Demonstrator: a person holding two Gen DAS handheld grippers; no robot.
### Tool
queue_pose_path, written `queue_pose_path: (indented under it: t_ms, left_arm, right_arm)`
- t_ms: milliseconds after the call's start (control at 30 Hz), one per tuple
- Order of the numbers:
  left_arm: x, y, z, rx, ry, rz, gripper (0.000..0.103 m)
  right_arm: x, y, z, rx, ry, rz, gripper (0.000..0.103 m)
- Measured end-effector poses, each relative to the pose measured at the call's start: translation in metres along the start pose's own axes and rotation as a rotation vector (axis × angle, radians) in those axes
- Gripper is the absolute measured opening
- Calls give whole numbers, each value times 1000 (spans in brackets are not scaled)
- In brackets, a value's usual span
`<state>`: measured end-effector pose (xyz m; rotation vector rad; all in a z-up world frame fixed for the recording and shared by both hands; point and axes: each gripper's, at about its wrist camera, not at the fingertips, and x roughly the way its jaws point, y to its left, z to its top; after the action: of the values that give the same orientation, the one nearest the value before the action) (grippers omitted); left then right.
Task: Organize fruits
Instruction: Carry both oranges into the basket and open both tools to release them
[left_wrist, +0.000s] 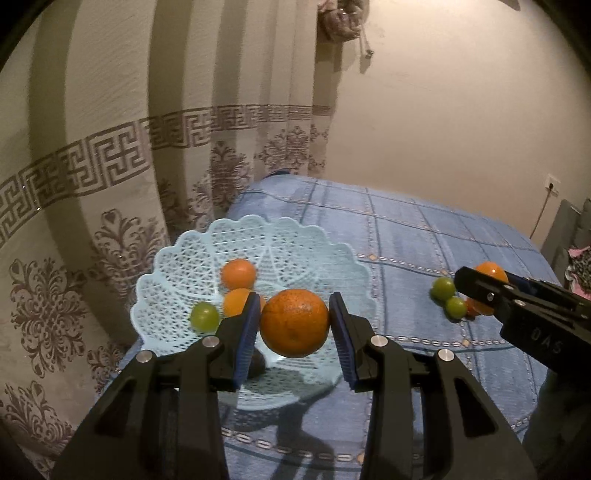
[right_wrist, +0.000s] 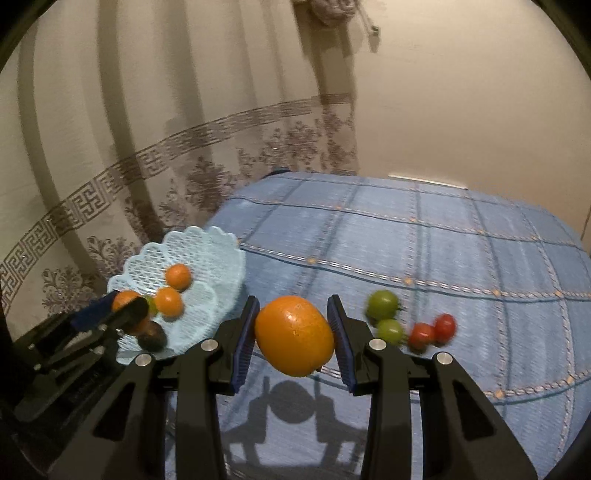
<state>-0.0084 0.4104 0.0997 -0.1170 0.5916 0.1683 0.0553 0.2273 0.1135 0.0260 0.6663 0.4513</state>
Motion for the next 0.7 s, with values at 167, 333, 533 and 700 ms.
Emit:
queue_pose_path:
  t_ms: [167,333,533,700]
  left_arm:
    - [5,18,0,-36,6,13,40]
    - [10,30,1,-61,14,18,40]
    - [12,40,1,-89,14,24,43]
    - [7,47,3,-109,-20,50,71]
  right_arm:
    - [13,31,8,-34,3,43,39]
    - [29,48,13,-25,29,79,39]
    - [44,55,16,-11,61,100,39]
    - [52,62,20,-13,71,118,39]
